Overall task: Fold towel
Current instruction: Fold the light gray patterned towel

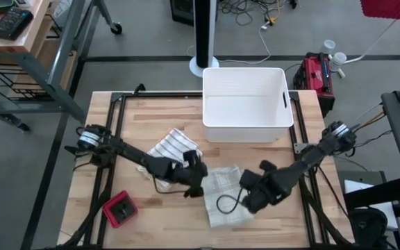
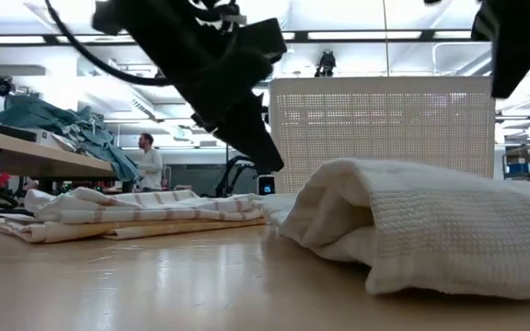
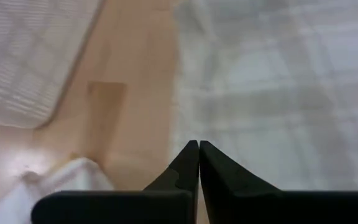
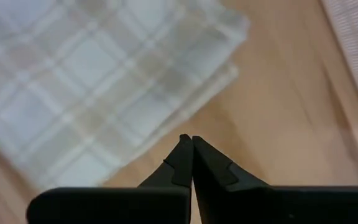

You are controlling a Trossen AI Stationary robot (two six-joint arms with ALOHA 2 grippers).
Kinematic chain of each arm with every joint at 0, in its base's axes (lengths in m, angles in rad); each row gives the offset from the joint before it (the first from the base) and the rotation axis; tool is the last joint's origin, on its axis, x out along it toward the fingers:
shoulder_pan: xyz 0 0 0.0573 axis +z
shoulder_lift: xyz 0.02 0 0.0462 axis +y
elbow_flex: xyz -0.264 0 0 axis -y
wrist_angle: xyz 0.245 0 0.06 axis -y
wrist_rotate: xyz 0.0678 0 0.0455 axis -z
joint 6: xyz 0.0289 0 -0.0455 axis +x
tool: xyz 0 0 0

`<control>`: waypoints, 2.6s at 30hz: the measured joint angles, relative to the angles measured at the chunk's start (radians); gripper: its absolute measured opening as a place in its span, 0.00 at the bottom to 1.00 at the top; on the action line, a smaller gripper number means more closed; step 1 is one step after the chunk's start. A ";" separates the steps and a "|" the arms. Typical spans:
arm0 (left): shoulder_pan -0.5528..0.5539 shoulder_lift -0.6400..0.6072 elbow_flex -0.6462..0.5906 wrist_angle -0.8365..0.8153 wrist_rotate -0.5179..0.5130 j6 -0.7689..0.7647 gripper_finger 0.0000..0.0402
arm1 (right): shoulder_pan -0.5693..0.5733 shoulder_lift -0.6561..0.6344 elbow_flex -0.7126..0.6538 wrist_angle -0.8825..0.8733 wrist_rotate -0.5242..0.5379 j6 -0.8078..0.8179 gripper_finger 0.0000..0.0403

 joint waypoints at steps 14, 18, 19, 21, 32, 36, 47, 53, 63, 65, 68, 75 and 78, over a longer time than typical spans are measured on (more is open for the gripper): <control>0.156 -0.037 0.000 0.036 0.315 0.138 0.03 | -0.279 -0.245 -0.431 0.502 -0.029 -0.184 0.00; 0.165 -0.035 0.000 0.122 0.348 0.190 0.06 | -0.335 -0.247 -0.441 0.505 -0.039 -0.218 0.06; 0.166 -0.035 0.000 0.153 0.349 0.204 0.07 | -0.345 -0.247 -0.441 0.507 -0.039 -0.239 0.09; 0.170 -0.035 0.000 0.192 0.349 0.236 0.09 | -0.357 -0.242 -0.437 0.538 -0.039 -0.289 0.16; 0.202 -0.035 0.000 0.342 0.351 0.365 0.10 | -0.347 -0.233 -0.448 0.495 -0.128 -0.401 0.43; 0.223 -0.023 0.000 0.388 0.397 0.377 0.11 | -0.320 -0.233 -0.467 0.504 -0.146 -0.364 0.43; 0.246 0.138 0.104 0.413 0.528 0.304 0.12 | -0.213 -0.233 -0.553 0.659 -0.144 -0.200 0.42; 0.246 0.278 0.304 0.221 0.540 0.299 0.12 | -0.164 -0.233 -0.577 0.711 -0.121 -0.108 0.42; 0.249 0.372 0.466 0.055 0.478 0.336 0.12 | -0.122 -0.232 -0.578 0.727 -0.039 0.003 0.40; 0.249 0.370 0.466 0.061 0.425 0.330 0.12 | -0.122 -0.232 -0.578 0.727 -0.024 0.026 0.40; 0.249 0.370 0.463 0.048 0.361 0.328 0.12 | -0.123 -0.232 -0.579 0.726 -0.010 0.038 0.39; 0.249 0.368 0.465 0.051 0.355 0.323 0.09 | -0.123 -0.231 -0.580 0.719 -0.009 0.106 0.36; 0.243 0.354 0.465 0.048 0.377 0.318 0.10 | -0.123 -0.231 -0.580 0.720 -0.010 0.141 0.37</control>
